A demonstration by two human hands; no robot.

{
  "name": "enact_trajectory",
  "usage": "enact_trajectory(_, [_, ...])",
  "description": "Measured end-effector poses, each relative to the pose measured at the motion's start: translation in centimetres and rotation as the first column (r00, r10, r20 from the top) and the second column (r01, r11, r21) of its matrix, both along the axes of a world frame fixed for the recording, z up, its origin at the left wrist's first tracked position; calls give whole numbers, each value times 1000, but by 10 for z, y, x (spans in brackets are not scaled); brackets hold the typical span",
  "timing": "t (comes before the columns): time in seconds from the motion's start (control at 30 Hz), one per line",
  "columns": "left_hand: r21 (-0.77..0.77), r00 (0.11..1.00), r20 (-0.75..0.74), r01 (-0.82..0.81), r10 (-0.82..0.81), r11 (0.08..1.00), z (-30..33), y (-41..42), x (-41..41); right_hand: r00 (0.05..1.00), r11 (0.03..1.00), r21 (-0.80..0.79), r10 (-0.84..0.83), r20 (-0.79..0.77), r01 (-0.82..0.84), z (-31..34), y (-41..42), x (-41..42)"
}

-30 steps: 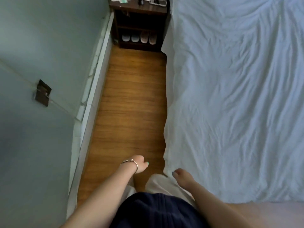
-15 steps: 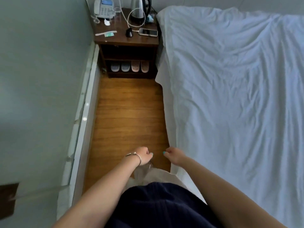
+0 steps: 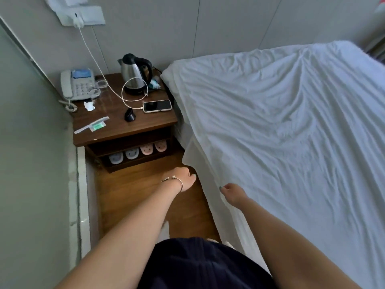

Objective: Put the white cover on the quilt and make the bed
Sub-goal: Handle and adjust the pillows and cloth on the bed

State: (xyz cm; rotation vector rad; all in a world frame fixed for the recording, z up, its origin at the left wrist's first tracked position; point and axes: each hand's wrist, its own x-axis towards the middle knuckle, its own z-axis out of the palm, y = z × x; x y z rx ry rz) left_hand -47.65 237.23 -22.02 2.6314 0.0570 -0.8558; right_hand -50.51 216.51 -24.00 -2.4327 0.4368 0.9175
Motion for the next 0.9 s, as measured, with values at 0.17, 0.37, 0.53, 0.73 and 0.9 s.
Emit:
enact_trajectory(0.17, [65,985,-24,172,-171,983,14,41,139,993,993,8,-120,17,120,29,44,114])
enact_trajectory(0.37, [35,963,-50,265,-263,964,20,42,306,992,992,-28,-119,35,120,37,51,260])
enact_trajectory(0.53, [48,977,-7,215,-215,975,9,25,455,993,994,-43,-103,51,105,21,34,414])
enact_trajectory(0.73, [50,995,-54,81,-78,995,-31,15,599,999,995,-100,-5,36,9,-10,31,591])
enact_trajectory(0.9, [-6,990,143,-9,9,1000,-82,14,699,971,966,-226,163,173,-122,-41,46,700])
